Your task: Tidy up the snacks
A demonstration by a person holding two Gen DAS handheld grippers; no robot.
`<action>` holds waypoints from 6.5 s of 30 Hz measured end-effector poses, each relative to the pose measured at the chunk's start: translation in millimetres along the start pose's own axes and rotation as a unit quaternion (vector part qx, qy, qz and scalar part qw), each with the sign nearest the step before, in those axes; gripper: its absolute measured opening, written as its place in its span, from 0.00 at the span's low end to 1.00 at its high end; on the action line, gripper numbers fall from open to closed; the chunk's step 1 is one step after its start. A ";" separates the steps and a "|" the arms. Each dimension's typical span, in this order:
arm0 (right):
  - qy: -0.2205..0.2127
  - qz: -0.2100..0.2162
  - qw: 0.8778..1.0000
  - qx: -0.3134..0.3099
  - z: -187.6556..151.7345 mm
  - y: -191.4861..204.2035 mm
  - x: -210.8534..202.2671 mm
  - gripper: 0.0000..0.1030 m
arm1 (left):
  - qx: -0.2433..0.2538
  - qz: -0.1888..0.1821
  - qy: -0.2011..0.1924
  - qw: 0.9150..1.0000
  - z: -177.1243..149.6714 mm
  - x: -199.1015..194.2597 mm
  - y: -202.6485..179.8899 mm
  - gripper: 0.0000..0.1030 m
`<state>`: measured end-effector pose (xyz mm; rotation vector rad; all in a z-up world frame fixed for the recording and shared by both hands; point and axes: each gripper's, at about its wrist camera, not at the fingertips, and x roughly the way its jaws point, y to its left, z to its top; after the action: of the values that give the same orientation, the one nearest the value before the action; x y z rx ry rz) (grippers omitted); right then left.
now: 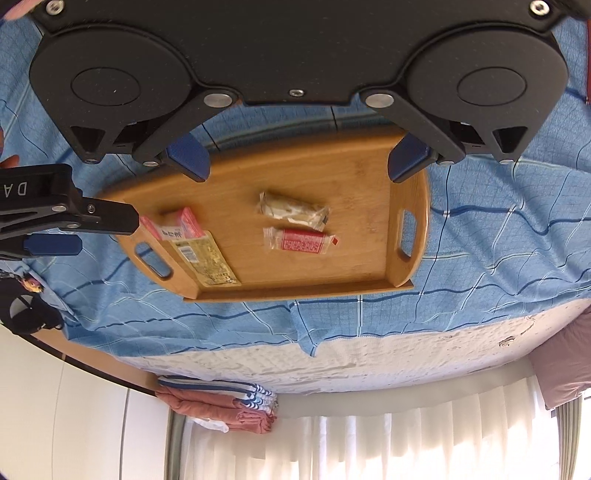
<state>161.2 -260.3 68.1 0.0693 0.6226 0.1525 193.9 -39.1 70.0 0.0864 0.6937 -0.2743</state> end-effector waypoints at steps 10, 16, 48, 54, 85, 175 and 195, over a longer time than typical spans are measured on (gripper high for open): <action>0.005 0.004 1.000 -0.027 -44.2 16.5 -29.0 0.99 | -0.032 -0.004 -0.005 0.999 -46.0 -29.4 11.1 1.00; 0.011 0.002 0.998 -0.054 -70.1 26.3 -42.6 0.99 | -0.025 0.010 -0.011 1.000 -70.1 -39.9 13.0 1.00; 0.031 0.018 0.997 -0.068 -117.9 33.4 -40.4 0.99 | -0.027 0.023 -0.028 0.999 -123.1 -39.4 -3.6 1.00; 0.029 0.026 0.997 -0.064 -119.4 32.3 -39.0 0.99 | -0.037 0.021 -0.019 0.999 -121.8 -30.7 -1.6 1.00; 0.016 0.022 0.998 -0.061 -124.5 33.1 -68.6 0.66 | -0.041 0.019 -0.015 0.999 -127.7 -53.5 6.7 0.69; 0.213 0.006 0.973 -0.085 -74.4 46.5 -72.6 0.74 | -0.057 -0.002 -0.026 0.998 -64.1 -83.9 12.1 0.69; 0.263 0.019 0.962 -0.072 -62.0 56.8 12.7 0.65 | -0.064 0.005 -0.008 0.998 -69.3 -73.3 14.2 0.69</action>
<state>128.2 -201.0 16.9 -0.1037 1.1394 0.2567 101.1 2.4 63.7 -0.0339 0.6922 -0.2205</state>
